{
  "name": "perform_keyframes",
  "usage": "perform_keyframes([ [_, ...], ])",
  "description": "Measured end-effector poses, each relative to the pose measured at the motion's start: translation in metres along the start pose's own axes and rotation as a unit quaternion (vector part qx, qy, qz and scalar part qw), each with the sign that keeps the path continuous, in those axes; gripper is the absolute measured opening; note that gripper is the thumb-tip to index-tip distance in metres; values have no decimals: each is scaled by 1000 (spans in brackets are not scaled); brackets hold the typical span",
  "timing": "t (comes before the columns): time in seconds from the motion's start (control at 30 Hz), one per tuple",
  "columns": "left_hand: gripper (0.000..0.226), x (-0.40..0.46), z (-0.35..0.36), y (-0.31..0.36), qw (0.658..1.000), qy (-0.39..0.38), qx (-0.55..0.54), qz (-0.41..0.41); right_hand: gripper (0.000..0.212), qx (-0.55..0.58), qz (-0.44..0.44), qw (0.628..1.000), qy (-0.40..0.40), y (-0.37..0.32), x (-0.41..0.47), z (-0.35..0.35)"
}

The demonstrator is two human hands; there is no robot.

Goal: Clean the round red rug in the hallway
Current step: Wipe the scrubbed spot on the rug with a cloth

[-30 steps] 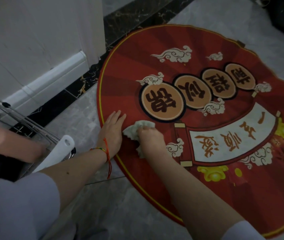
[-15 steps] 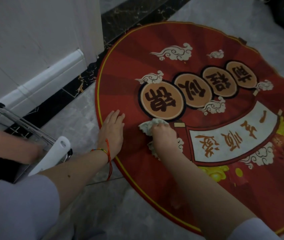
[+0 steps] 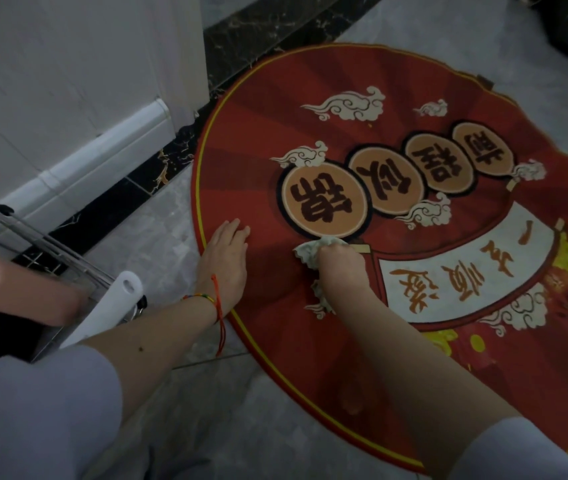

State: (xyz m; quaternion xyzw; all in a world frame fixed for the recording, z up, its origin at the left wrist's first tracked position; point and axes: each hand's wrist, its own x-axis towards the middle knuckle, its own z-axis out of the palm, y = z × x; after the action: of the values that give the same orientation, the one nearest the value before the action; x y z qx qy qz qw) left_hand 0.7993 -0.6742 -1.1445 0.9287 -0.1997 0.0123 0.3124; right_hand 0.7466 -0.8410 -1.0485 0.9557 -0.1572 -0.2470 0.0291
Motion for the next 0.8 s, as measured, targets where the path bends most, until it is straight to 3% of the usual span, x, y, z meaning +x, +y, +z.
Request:
perform_keyframes([
  [0.1,33,1,0,2,1000,-3,-6,-13,20,12,-4,999,53,-8,2,5],
  [0.27,33,3,-1,-4,1000,-24,-19,-10,21,41,0,997,72,-17,-1,13],
  [0.5,36,7,-5,-2,998,-46,-28,-22,26,75,-114,990,45,-66,-34,12],
  [0.63,39,10,-12,-3,996,-75,-40,-28,44,80,-171,982,8,-80,-46,10],
  [0.73,38,10,-10,-6,996,-79,-42,-20,75,59,-127,990,-1,-60,-37,-2],
  [0.8,36,9,-6,-7,997,-52,-47,-23,67,63,-44,997,26,-40,-23,-7],
])
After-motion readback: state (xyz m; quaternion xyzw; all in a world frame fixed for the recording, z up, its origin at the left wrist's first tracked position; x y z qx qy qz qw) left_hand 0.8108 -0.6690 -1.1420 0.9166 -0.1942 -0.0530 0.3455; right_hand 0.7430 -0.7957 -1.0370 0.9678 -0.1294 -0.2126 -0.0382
